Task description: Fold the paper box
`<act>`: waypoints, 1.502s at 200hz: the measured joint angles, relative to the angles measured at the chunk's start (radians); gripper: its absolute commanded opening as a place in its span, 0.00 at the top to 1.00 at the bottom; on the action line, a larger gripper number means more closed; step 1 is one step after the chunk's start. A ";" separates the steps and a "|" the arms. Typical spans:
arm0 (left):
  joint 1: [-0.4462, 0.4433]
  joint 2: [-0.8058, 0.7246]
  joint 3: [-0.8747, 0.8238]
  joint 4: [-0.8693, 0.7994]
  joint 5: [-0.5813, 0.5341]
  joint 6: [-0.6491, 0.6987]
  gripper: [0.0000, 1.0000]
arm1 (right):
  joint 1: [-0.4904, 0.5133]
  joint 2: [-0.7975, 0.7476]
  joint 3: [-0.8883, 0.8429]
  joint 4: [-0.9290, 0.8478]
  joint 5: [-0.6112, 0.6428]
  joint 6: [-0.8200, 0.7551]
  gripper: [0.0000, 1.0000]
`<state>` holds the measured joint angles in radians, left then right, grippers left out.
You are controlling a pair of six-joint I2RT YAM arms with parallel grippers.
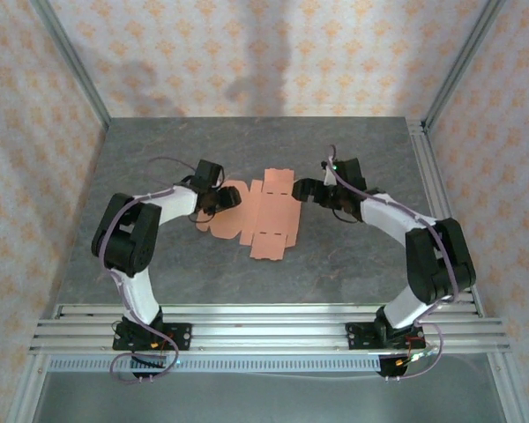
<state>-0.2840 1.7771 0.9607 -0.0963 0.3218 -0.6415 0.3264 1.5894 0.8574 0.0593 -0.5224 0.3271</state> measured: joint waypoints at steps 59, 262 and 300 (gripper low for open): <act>-0.058 -0.113 -0.132 0.018 -0.045 -0.166 0.41 | 0.021 0.059 -0.112 0.294 0.009 0.159 0.36; -0.069 -0.180 -0.094 -0.029 -0.123 -0.120 0.16 | 0.142 0.100 -0.024 0.125 0.093 -0.053 1.00; -0.068 -0.180 -0.027 -0.045 -0.132 -0.074 0.00 | 0.148 0.113 0.102 -0.090 0.171 -0.168 1.00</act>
<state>-0.3523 1.5967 0.9340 -0.1417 0.1898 -0.7155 0.4744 1.7027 0.9592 -0.0303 -0.3515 0.1589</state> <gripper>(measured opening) 0.957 0.052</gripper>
